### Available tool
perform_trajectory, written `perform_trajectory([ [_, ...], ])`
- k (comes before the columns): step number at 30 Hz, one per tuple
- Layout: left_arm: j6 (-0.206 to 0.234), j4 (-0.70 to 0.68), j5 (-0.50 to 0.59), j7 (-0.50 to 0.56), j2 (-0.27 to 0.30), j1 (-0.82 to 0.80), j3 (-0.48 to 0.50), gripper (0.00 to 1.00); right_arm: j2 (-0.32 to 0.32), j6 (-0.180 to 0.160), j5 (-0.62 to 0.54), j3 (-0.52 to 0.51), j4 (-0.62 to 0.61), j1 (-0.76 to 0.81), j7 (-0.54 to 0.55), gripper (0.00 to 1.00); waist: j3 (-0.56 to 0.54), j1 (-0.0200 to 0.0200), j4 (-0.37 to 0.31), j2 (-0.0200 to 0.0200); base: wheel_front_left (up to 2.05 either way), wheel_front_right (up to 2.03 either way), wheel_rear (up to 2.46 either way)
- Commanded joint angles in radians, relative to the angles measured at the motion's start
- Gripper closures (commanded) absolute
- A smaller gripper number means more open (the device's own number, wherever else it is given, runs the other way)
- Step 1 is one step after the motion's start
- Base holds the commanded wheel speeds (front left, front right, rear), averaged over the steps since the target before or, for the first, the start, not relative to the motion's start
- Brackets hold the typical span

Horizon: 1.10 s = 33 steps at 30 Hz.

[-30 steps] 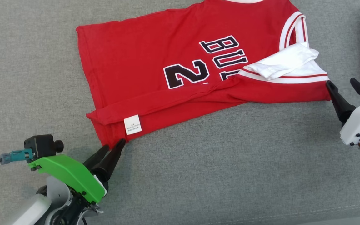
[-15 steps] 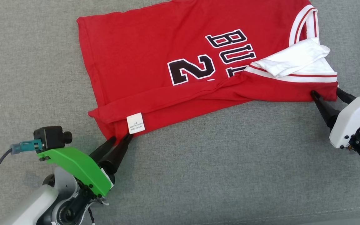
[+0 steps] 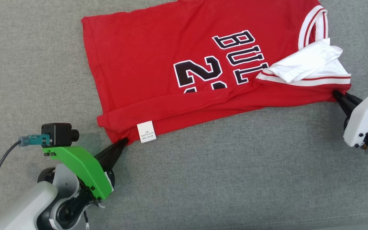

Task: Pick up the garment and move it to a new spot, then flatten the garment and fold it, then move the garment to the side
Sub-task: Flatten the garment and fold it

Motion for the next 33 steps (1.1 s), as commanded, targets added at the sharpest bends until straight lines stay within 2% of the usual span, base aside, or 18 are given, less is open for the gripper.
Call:
perform_trajectory([
  [1,-0.009,0.012,0.005,0.018,0.029,0.000,-0.009,1.00,-0.007,0.000,0.014,0.000,0.013,-0.015,0.010,1.00,-0.011,0.0000,0.003,0.0000,0.00,0.00,0.00],
  [5,-0.060,-0.047,-0.003,0.062,0.095,-0.005,-0.008,1.00,-0.045,-0.001,0.058,-0.036,-0.007,-0.021,0.058,1.00,-0.039,0.0000,0.007,0.0000,0.00,0.00,0.00],
  [8,-0.088,-0.115,-0.011,0.105,0.166,0.010,-0.013,1.00,-0.095,-0.001,0.111,-0.057,-0.053,0.003,0.140,1.00,-0.061,0.0000,0.009,0.0000,0.00,0.00,0.00],
  [13,-0.094,-0.219,-0.028,0.134,0.255,0.059,-0.020,1.00,-0.180,-0.001,0.226,-0.103,-0.158,0.099,0.299,1.00,-0.086,0.0000,0.010,0.0000,0.00,0.00,0.00],
  [16,-0.088,-0.259,-0.045,0.116,0.264,0.106,-0.030,1.00,-0.200,-0.001,0.279,-0.135,-0.219,0.196,0.387,1.00,-0.088,0.0000,0.009,0.0000,0.00,0.00,0.00],
  [20,-0.087,-0.255,-0.047,0.075,0.226,0.167,-0.056,1.00,-0.173,-0.001,0.283,-0.175,-0.263,0.286,0.397,1.00,-0.089,0.0000,0.007,0.0000,0.00,0.00,0.00],
  [21,-0.084,-0.247,-0.045,0.066,0.214,0.179,-0.063,1.00,-0.168,-0.001,0.276,-0.173,-0.266,0.308,0.392,0.71,-0.090,0.0000,0.007,0.0000,0.00,0.00,0.00],
  [22,-0.081,-0.238,-0.039,0.057,0.202,0.193,-0.072,1.00,-0.161,-0.001,0.265,-0.172,-0.270,0.330,0.380,0.00,-0.091,0.0000,0.007,0.0000,0.00,0.00,0.00],
  [23,-0.079,-0.231,-0.030,0.048,0.194,0.200,-0.079,1.00,-0.154,-0.001,0.257,-0.181,-0.270,0.339,0.371,0.00,-0.093,0.0000,0.007,0.0000,0.00,0.00,0.00],
  [24,-0.073,-0.222,-0.022,0.037,0.183,0.209,-0.086,0.68,-0.148,-0.001,0.253,-0.181,-0.276,0.350,0.360,0.00,-0.096,0.0000,0.008,0.0000,0.00,0.00,0.00],
  [25,-0.070,-0.218,-0.017,0.028,0.177,0.216,-0.091,0.45,-0.144,0.000,0.247,-0.185,-0.282,0.357,0.346,0.00,-0.099,0.0000,0.008,0.0000,0.00,0.00,0.00],
  [26,-0.061,-0.213,-0.011,0.008,0.175,0.225,-0.087,0.00,-0.140,0.000,0.237,-0.204,-0.286,0.358,0.321,0.00,-0.101,0.0000,0.008,0.0000,0.00,0.00,0.00],
  [30,-0.008,-0.219,0.002,-0.085,0.198,0.236,-0.026,0.00,-0.140,0.000,0.202,-0.251,-0.321,0.308,0.230,0.00,-0.104,0.0000,0.012,0.0000,0.00,0.00,0.00],
  [33,0.024,-0.244,0.018,-0.114,0.215,0.192,0.016,0.00,-0.159,0.000,0.199,-0.246,-0.339,0.232,0.202,0.00,-0.080,0.0000,0.023,0.0000,0.00,0.00,0.00],
])
